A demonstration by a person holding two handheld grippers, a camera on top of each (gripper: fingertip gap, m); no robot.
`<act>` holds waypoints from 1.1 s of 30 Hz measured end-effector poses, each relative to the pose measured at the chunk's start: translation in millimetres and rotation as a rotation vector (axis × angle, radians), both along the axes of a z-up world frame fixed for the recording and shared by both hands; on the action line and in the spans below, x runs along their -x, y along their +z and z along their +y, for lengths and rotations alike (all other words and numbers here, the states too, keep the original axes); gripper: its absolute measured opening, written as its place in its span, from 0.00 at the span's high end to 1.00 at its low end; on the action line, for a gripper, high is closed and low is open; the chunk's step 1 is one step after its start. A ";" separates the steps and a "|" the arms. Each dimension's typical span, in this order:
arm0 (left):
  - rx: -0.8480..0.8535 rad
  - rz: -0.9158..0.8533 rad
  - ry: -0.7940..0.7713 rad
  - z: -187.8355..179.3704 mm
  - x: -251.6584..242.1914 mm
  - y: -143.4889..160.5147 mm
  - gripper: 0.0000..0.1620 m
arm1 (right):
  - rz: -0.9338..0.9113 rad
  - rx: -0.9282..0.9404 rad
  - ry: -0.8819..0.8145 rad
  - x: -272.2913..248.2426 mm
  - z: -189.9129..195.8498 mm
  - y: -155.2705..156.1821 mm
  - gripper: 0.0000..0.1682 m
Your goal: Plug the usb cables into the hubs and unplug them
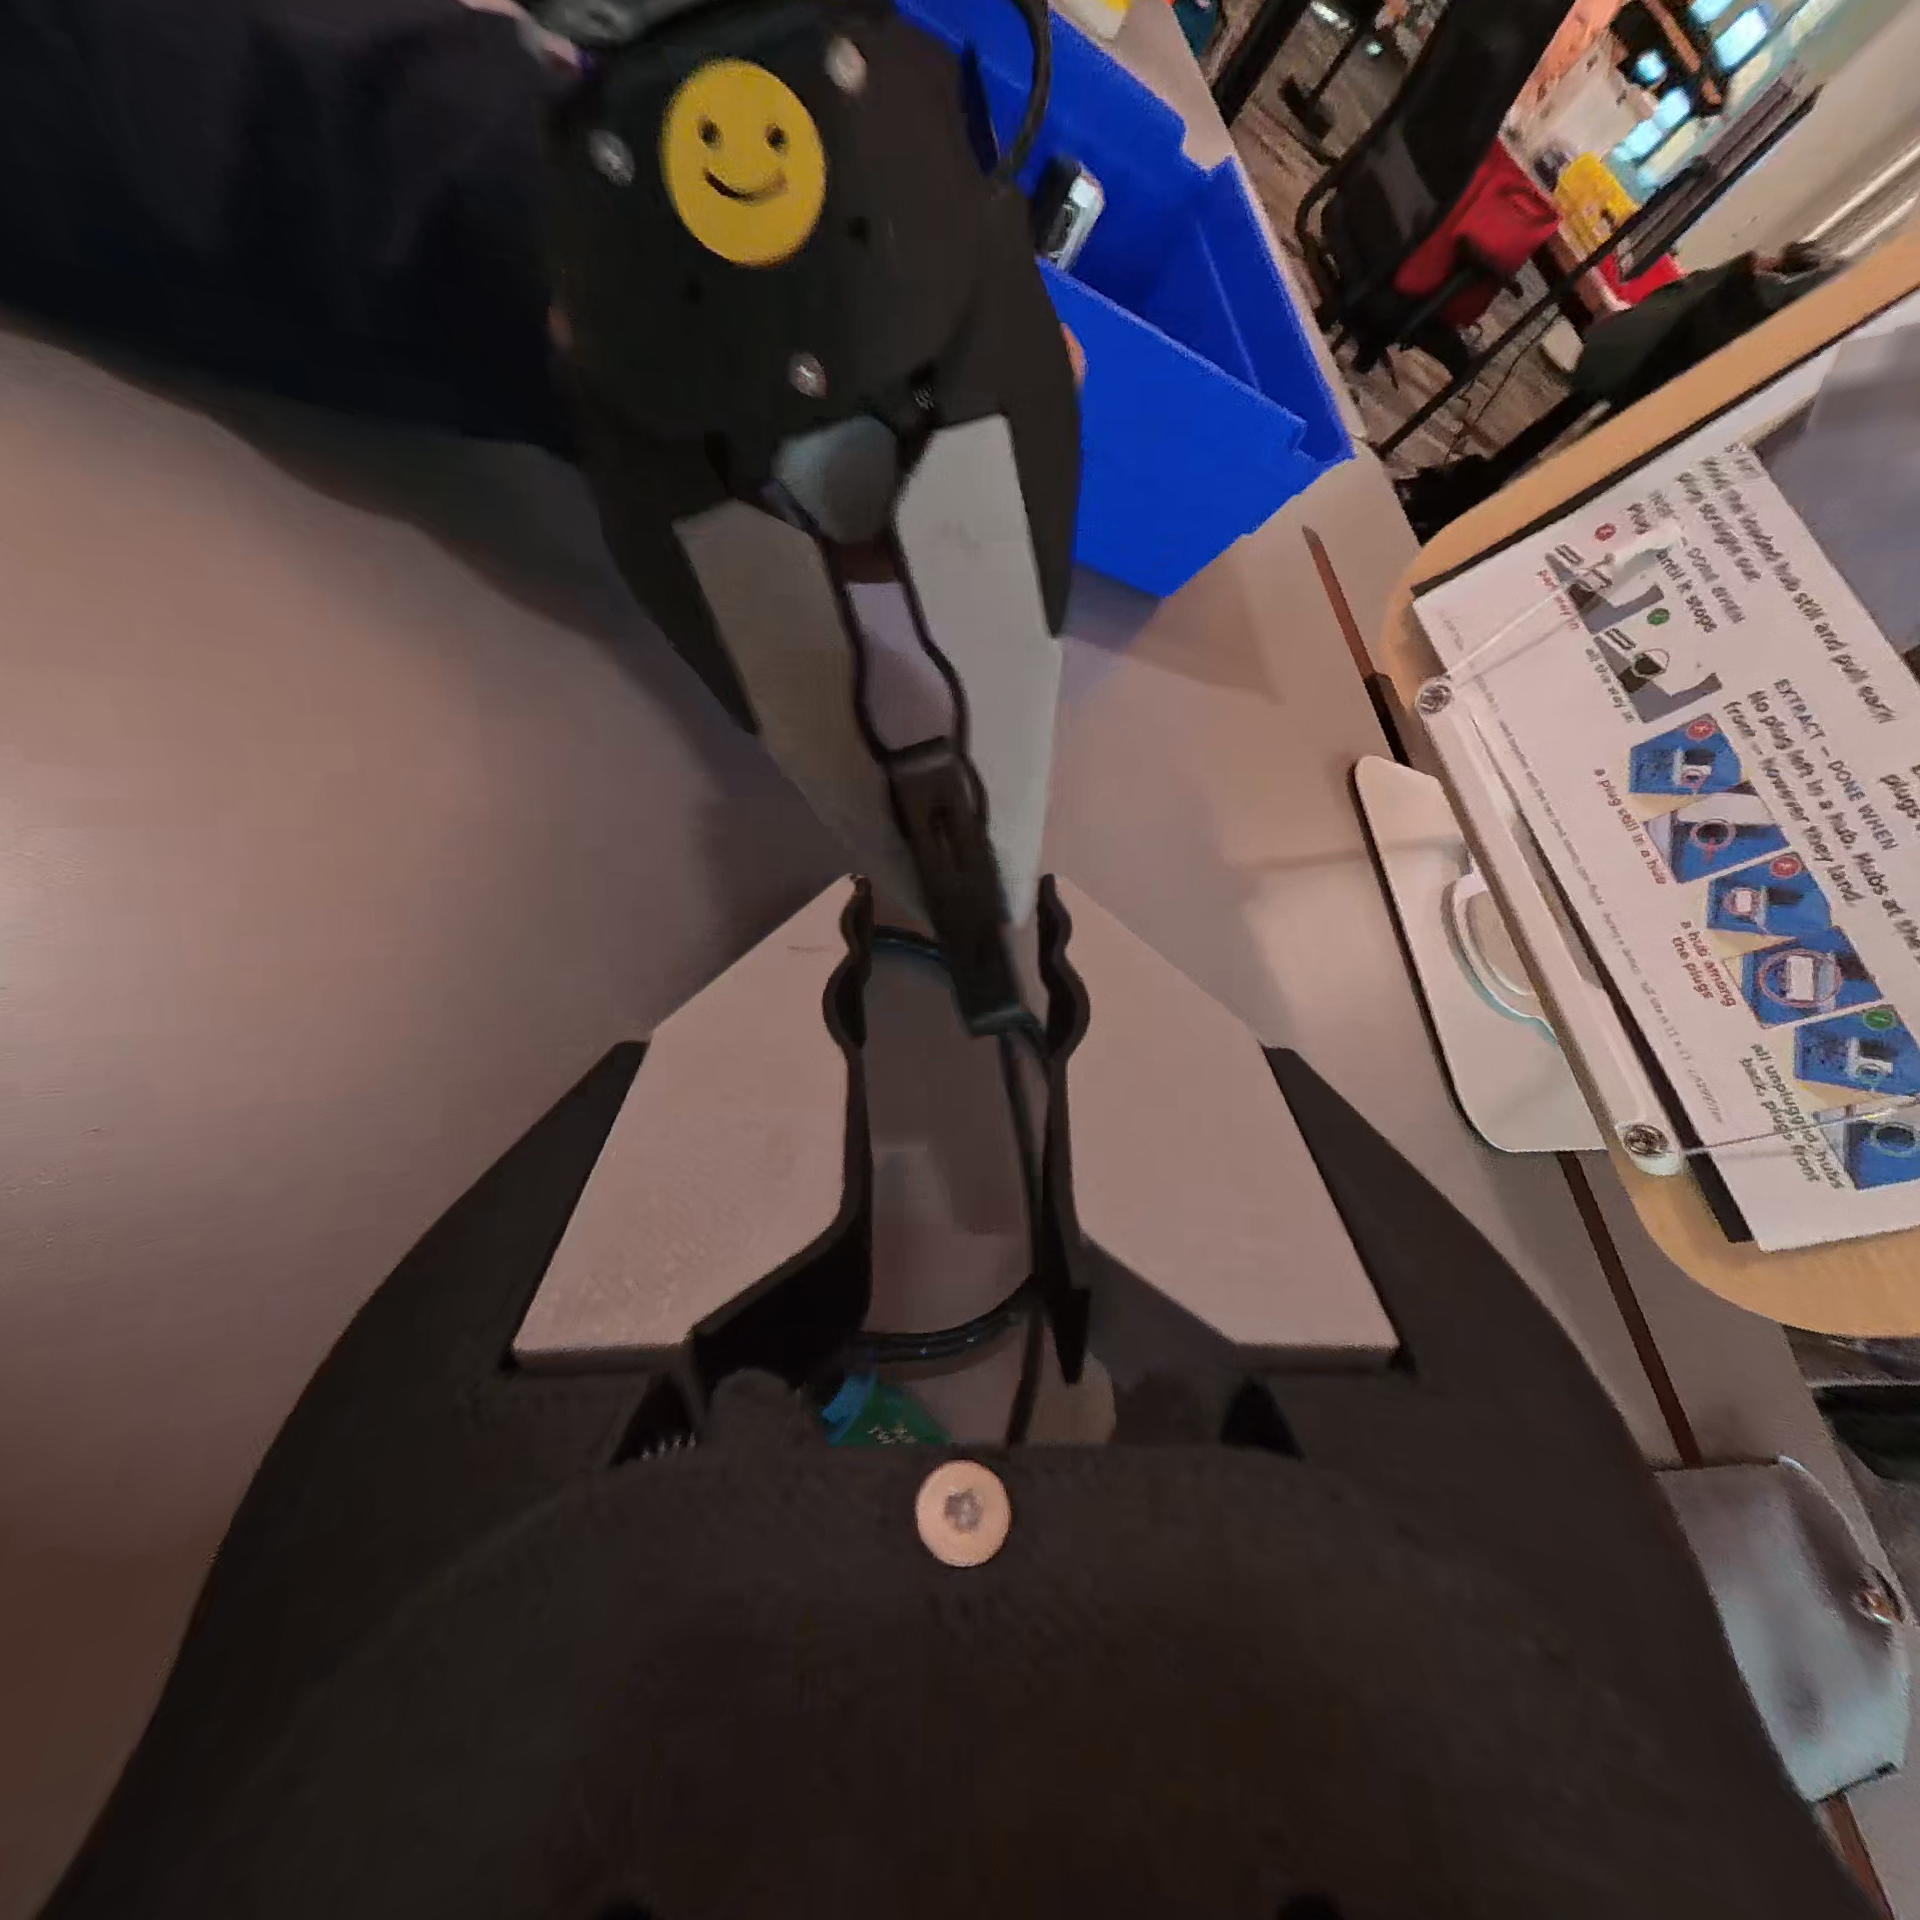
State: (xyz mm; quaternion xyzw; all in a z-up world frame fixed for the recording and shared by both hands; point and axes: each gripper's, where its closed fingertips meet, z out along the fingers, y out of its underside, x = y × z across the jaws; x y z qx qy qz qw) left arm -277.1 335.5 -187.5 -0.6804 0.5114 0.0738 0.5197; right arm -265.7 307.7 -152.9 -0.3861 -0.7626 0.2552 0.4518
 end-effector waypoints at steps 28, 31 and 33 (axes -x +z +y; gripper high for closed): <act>-0.097 -0.093 0.070 8.6 16.3 27.3 0.93 | -0.235 0.483 -0.027 -105.9 7.3 -36.4 0.97; -0.067 -0.122 0.101 11.6 18.5 25.5 0.93 | -0.444 0.705 -0.171 -127.7 5.9 -59.4 0.80; -0.049 -0.140 0.124 12.8 19.5 25.2 0.93 | -0.552 0.822 -0.214 -132.6 1.7 -53.0 0.86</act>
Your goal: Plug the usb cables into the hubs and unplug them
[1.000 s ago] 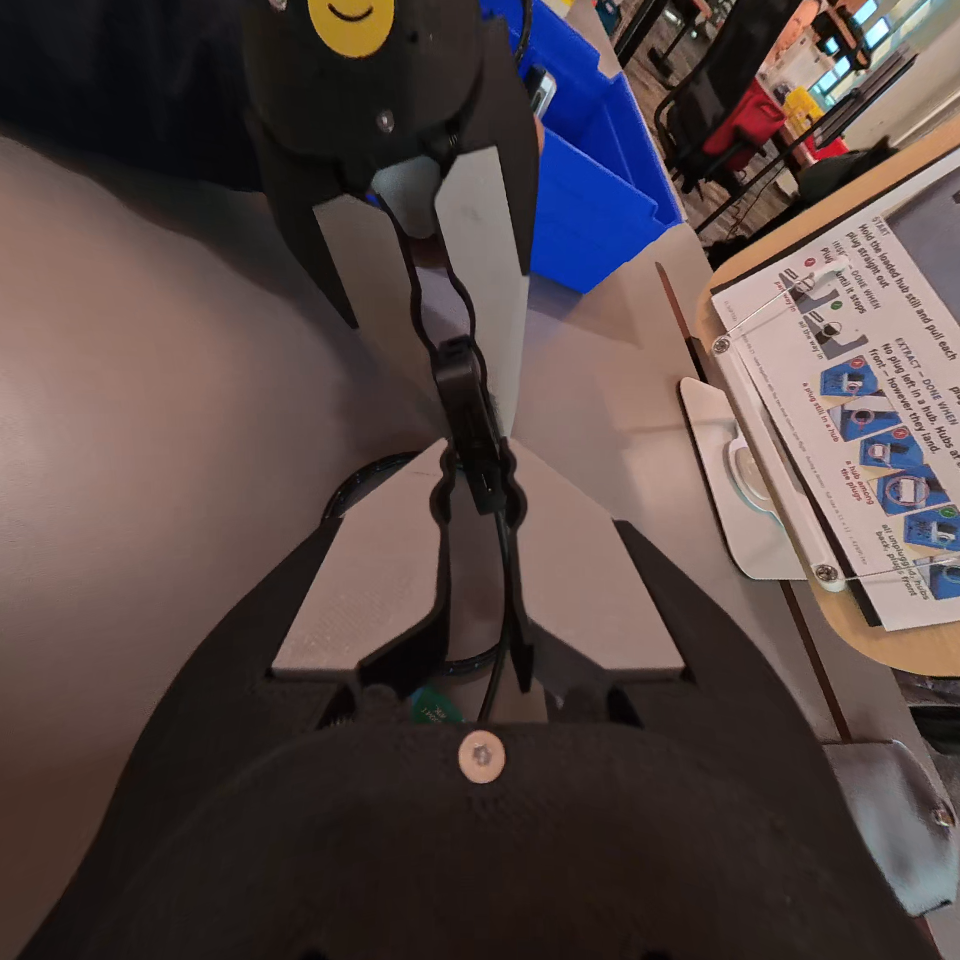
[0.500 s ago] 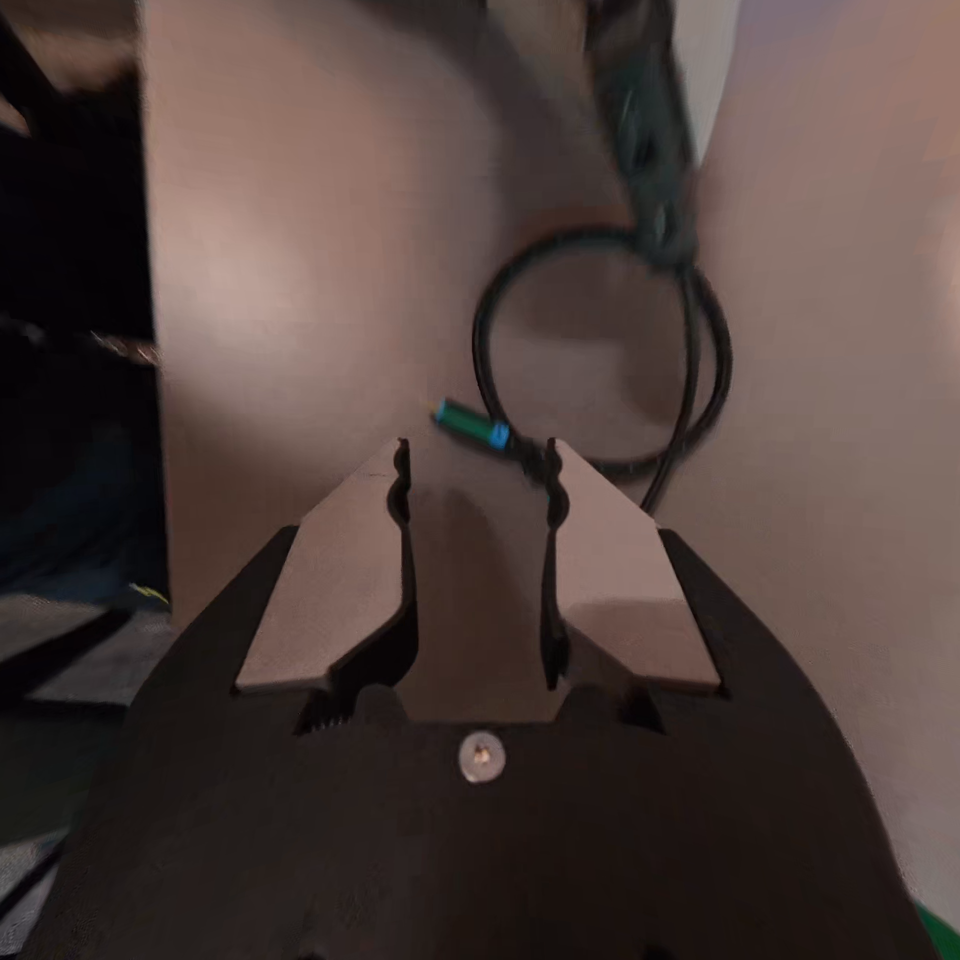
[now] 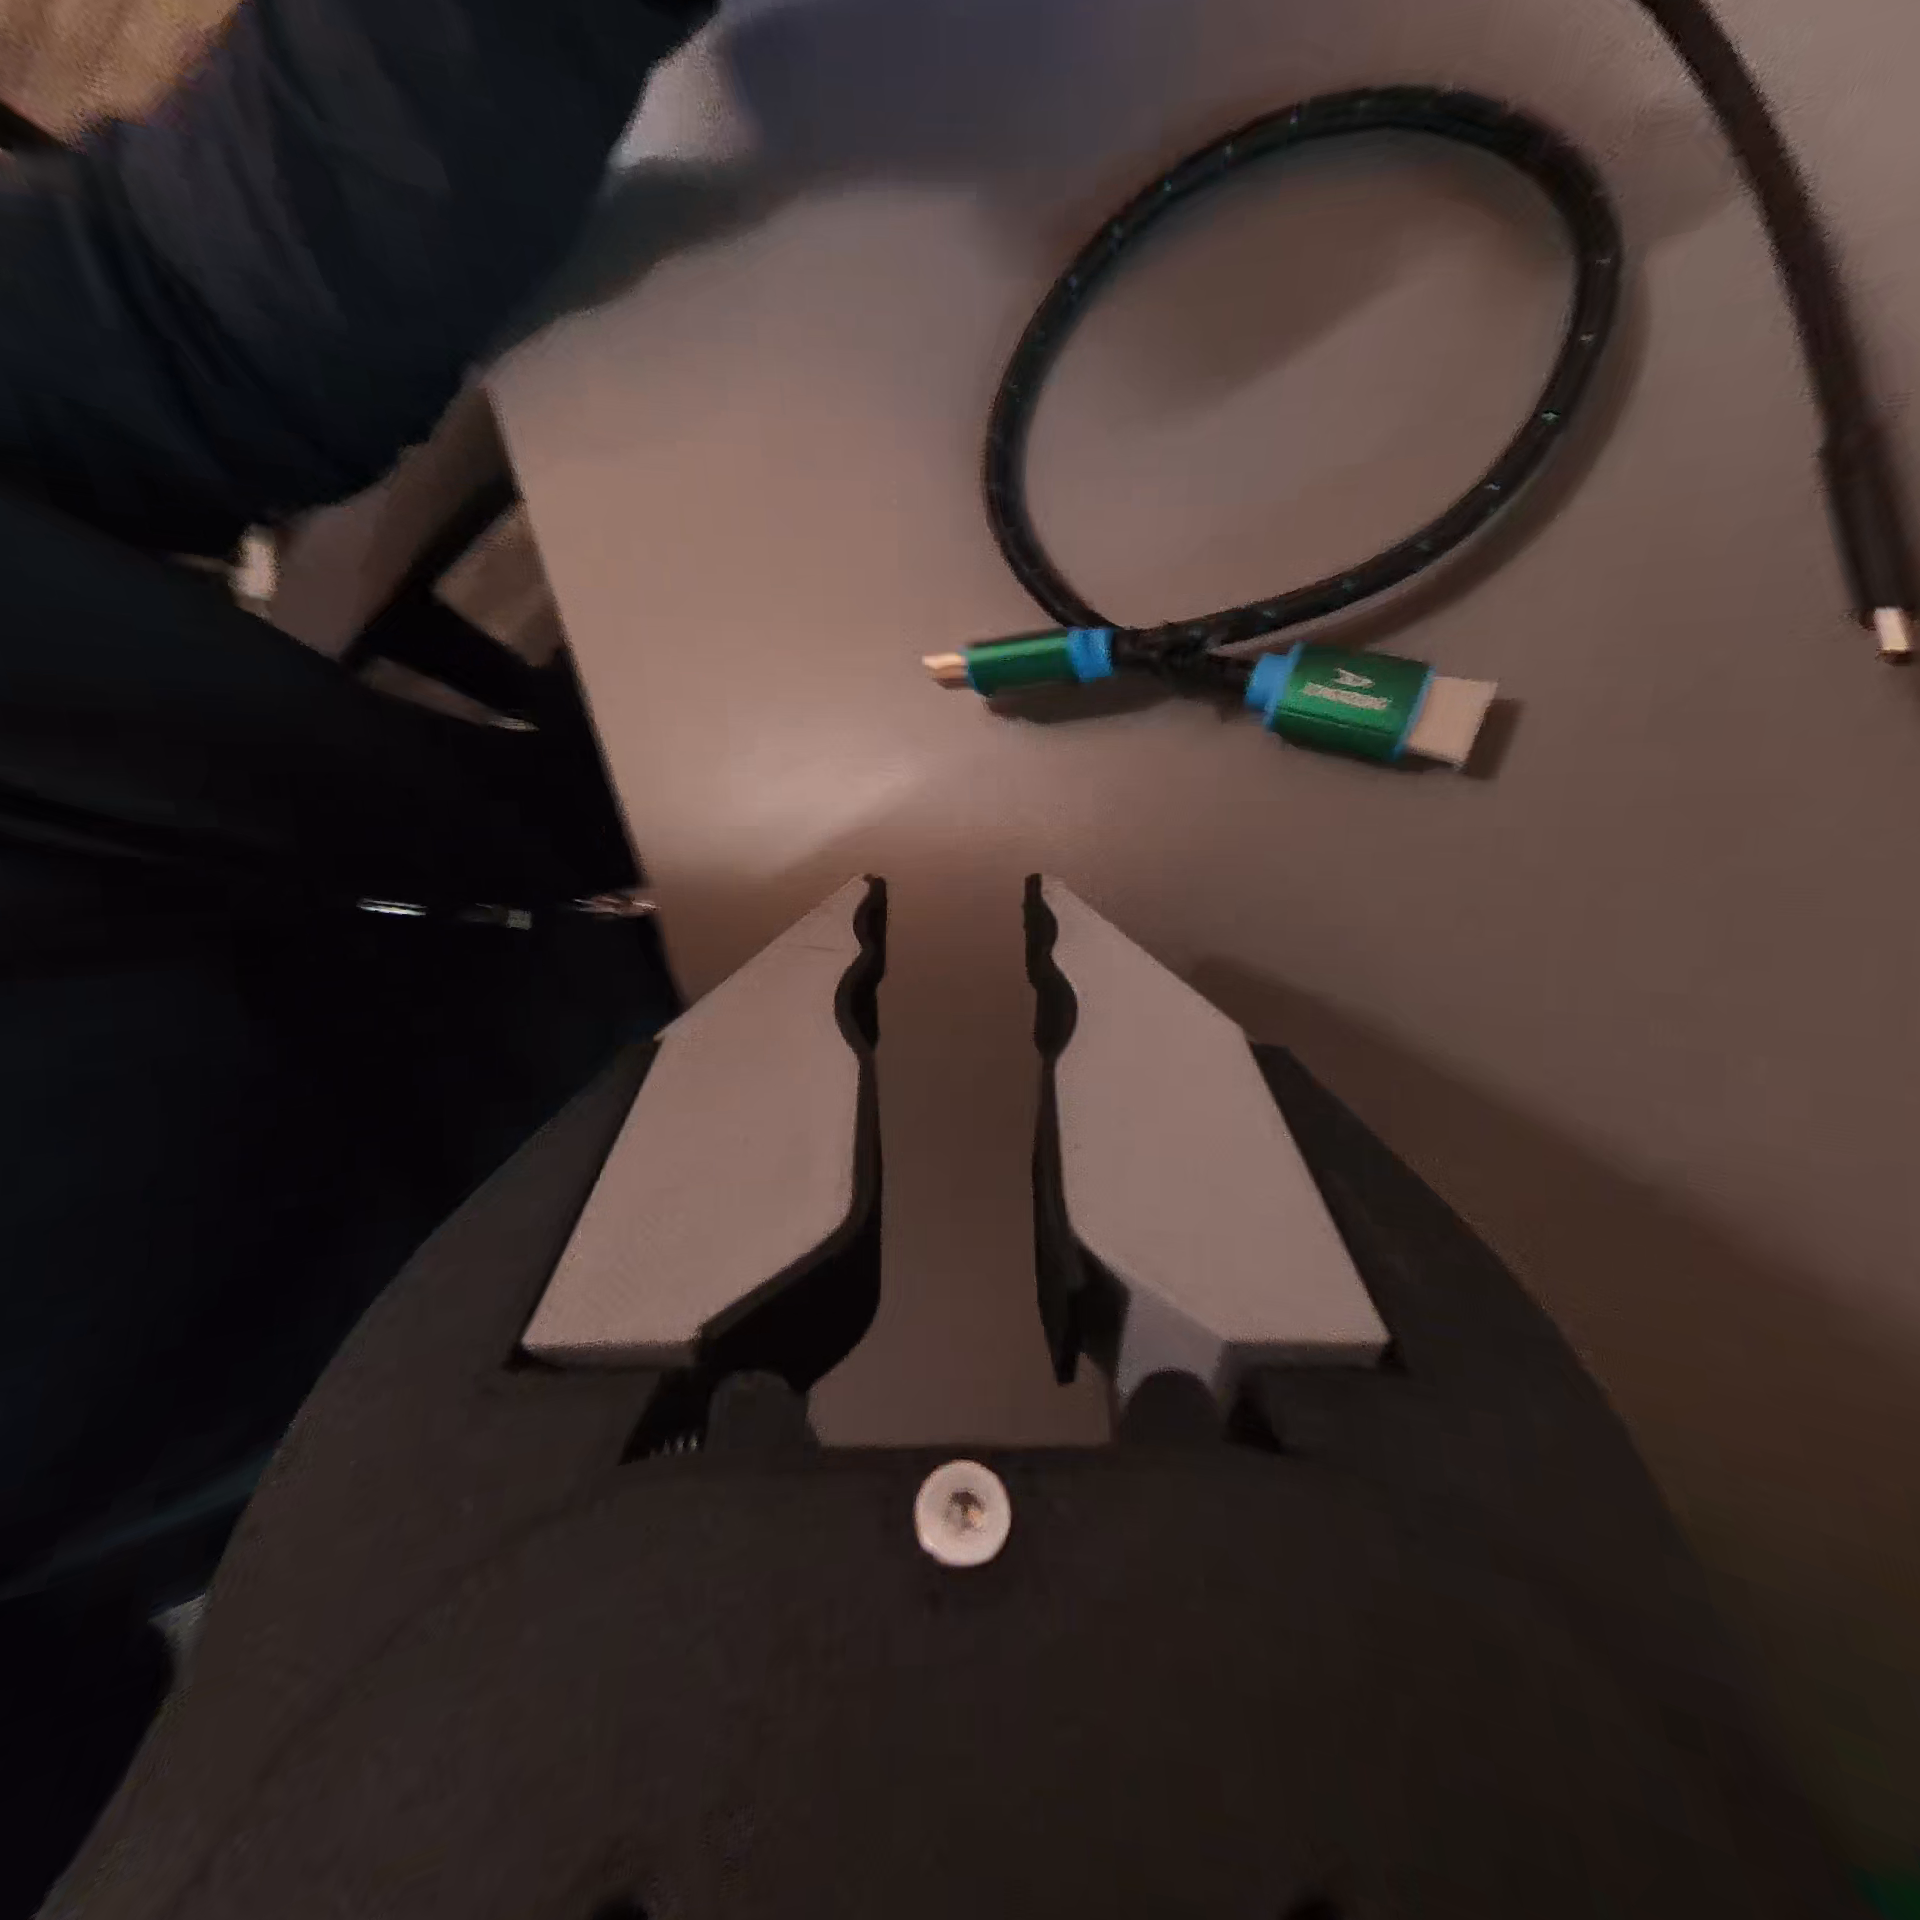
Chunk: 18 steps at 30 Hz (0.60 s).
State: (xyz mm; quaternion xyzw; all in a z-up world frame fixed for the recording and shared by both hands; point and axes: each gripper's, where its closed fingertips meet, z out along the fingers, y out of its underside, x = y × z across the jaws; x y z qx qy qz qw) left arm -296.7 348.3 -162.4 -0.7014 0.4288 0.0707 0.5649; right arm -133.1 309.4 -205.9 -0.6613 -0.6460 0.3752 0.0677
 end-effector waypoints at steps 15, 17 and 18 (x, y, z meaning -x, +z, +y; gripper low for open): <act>0.075 -0.024 -0.041 -8.0 -5.1 -5.1 0.93 | 0.390 -0.387 0.188 58.3 -11.6 42.7 0.77; 0.080 -0.014 -0.060 -10.4 -6.3 -6.4 0.93 | 0.348 -0.446 0.285 53.1 -10.8 33.8 0.80; 0.085 -0.011 -0.075 -12.2 -7.0 -7.0 0.93 | 0.325 -0.463 0.328 50.4 -9.4 31.0 0.81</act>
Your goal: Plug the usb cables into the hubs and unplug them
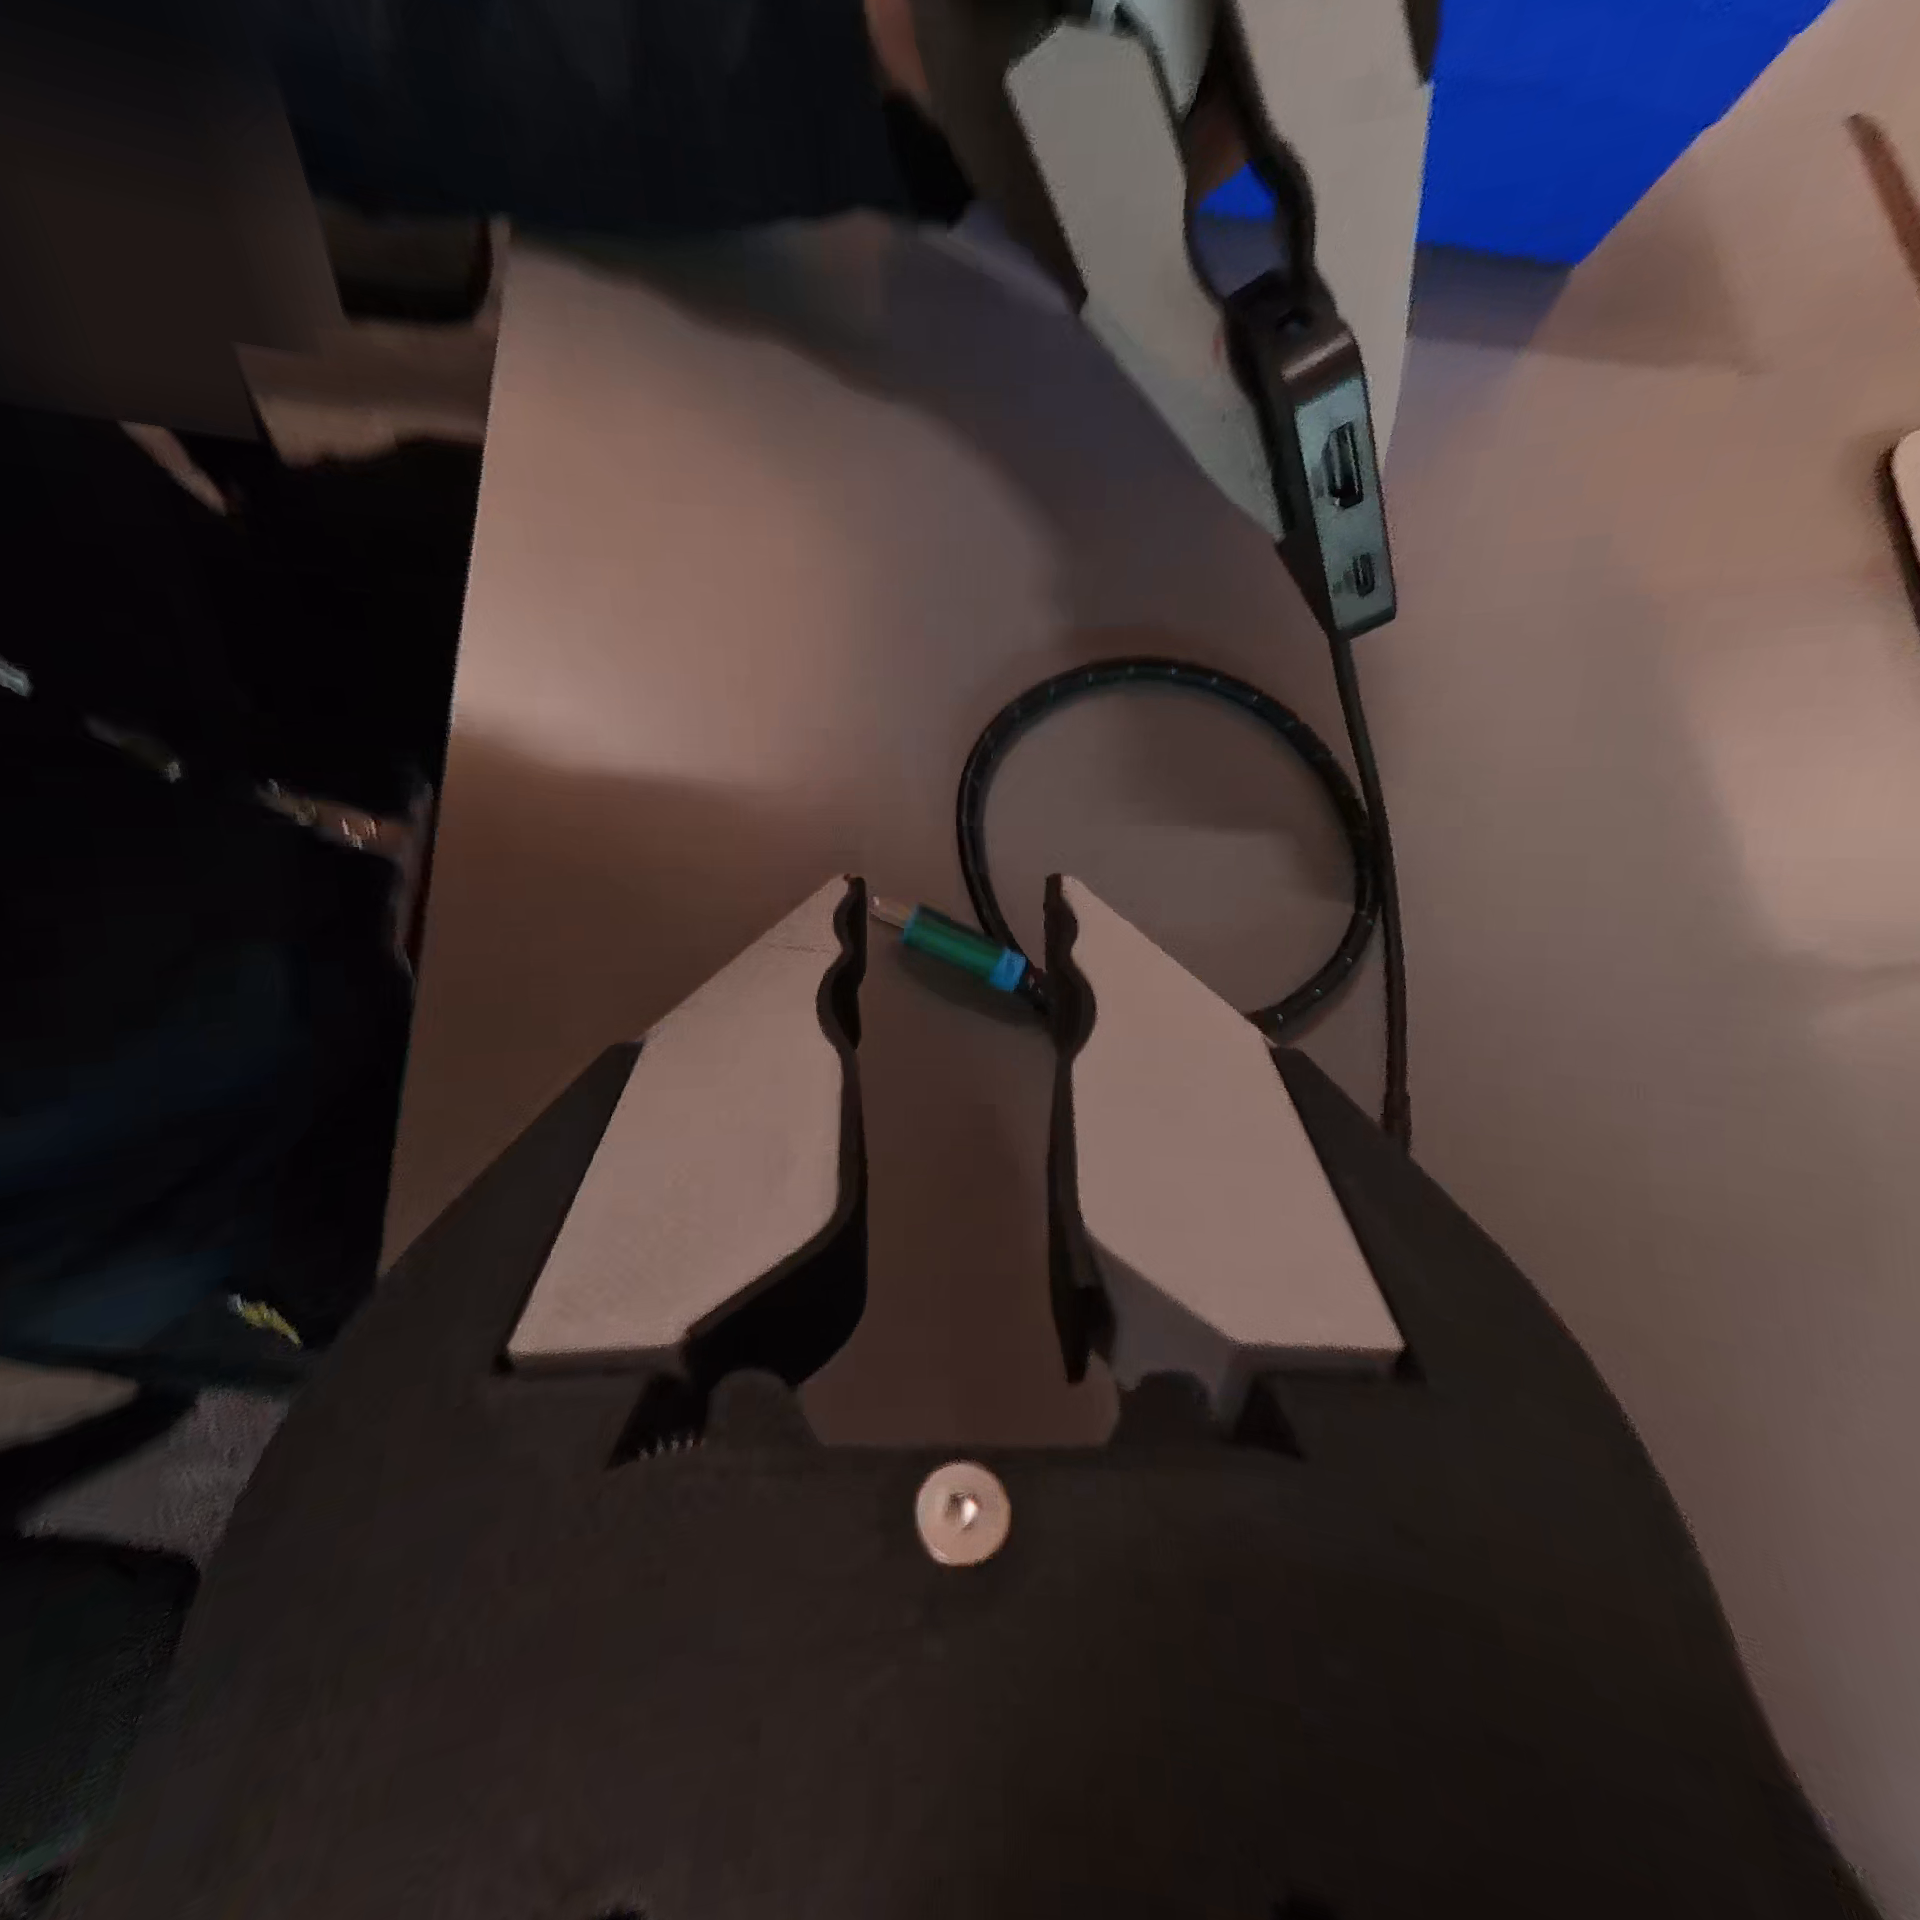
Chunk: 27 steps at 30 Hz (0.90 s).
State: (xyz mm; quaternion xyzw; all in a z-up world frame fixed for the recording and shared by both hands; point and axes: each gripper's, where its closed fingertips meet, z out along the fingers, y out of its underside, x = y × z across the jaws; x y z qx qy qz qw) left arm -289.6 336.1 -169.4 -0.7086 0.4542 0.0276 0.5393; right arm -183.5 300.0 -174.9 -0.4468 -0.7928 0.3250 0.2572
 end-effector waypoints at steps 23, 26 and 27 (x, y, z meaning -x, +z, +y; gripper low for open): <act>0.001 0.048 -0.085 -12.0 -8.2 -0.9 0.93 | -0.193 -0.309 0.287 10.3 5.5 -61.5 0.92; -0.001 0.070 -0.112 -15.3 -12.9 -2.9 0.93 | -0.146 -0.244 0.173 18.6 8.2 -52.0 0.93; -0.005 0.081 -0.119 -16.0 -14.2 -3.7 0.93 | -0.117 -0.233 0.121 22.2 11.0 -47.1 0.93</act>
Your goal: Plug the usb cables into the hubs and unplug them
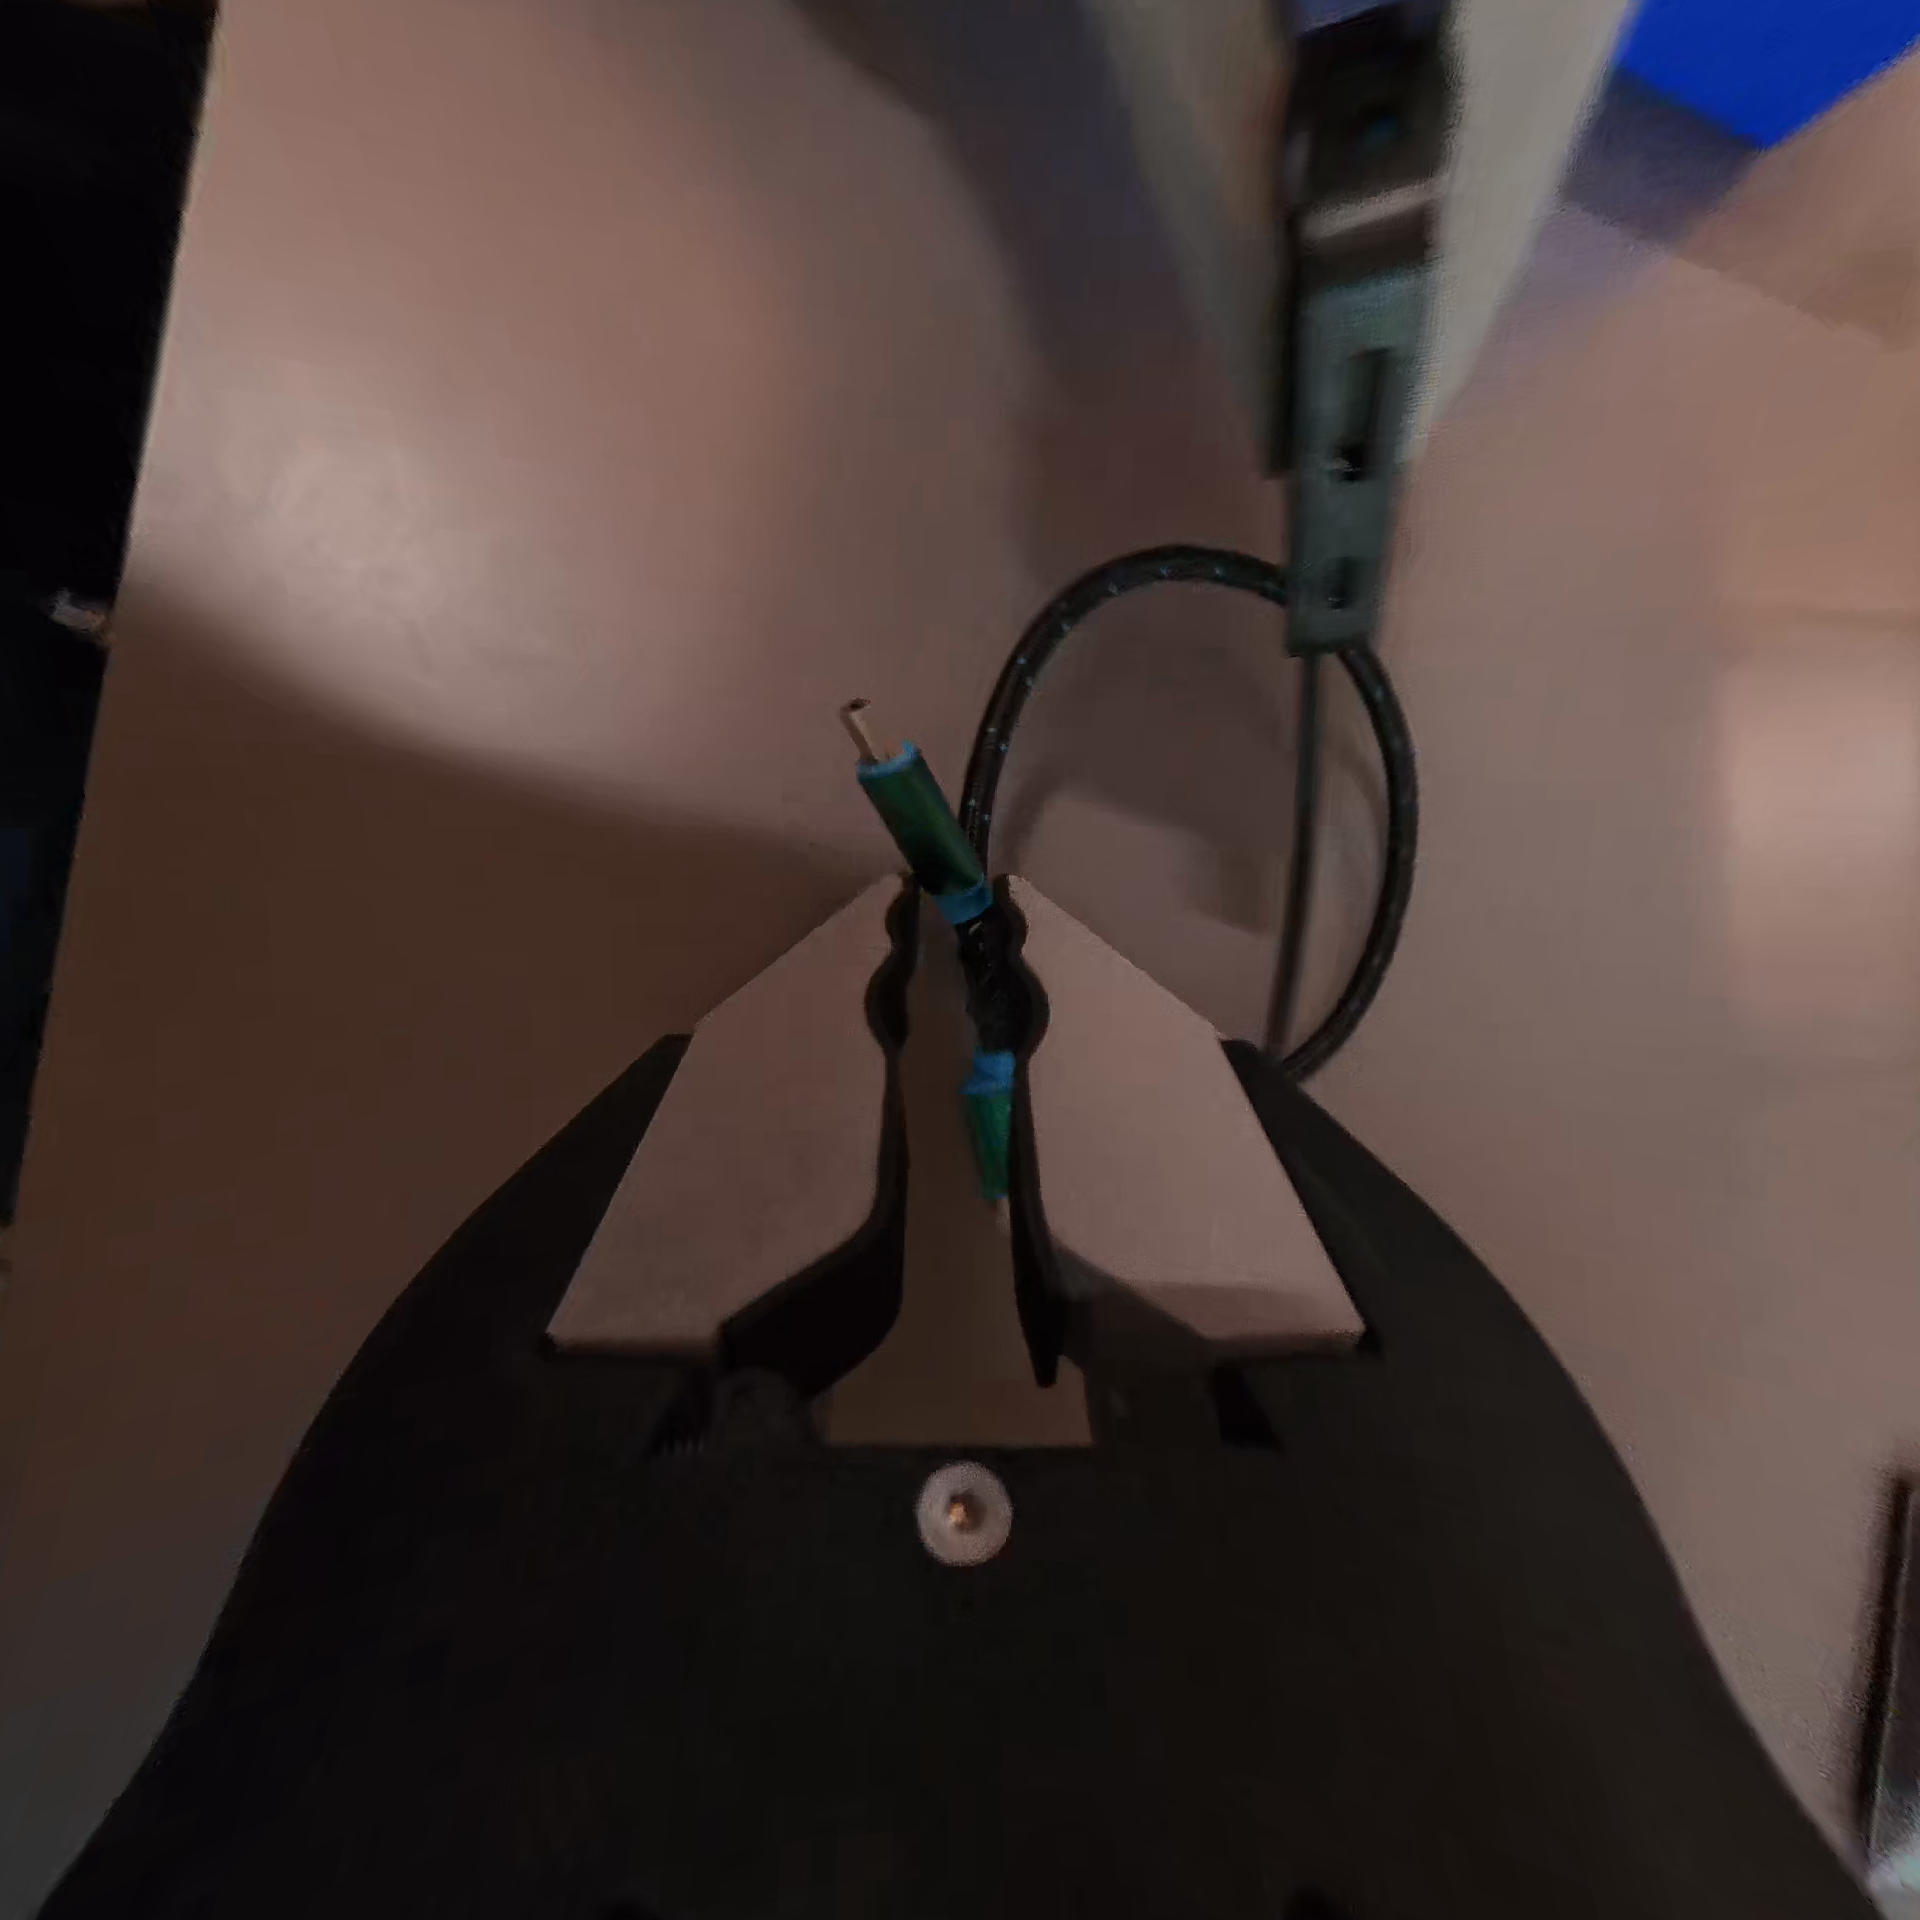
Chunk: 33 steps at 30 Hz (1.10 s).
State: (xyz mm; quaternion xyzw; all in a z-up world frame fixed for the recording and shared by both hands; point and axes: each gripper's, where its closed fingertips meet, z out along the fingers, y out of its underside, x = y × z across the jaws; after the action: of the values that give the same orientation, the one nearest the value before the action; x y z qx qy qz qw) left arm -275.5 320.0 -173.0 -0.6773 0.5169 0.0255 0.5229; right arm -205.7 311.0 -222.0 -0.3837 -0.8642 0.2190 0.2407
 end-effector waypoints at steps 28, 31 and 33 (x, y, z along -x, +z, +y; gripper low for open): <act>0.096 0.106 0.030 -1.9 -0.8 -24.3 0.93 | 0.389 -0.185 -0.547 22.1 26.2 29.5 0.99; 0.118 0.069 0.031 -6.3 4.0 -16.1 0.93 | 0.404 -0.198 -0.540 20.1 25.6 26.6 1.00; 0.135 0.034 0.011 -9.9 1.8 -12.8 0.93 | 0.371 -0.139 -0.512 21.4 18.4 17.8 1.00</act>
State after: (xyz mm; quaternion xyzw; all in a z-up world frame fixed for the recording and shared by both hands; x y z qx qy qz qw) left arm -277.3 310.1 -185.8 -0.7134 0.5225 0.0049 0.4669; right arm -227.1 329.4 -204.3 -0.5247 -0.6940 0.1582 0.4669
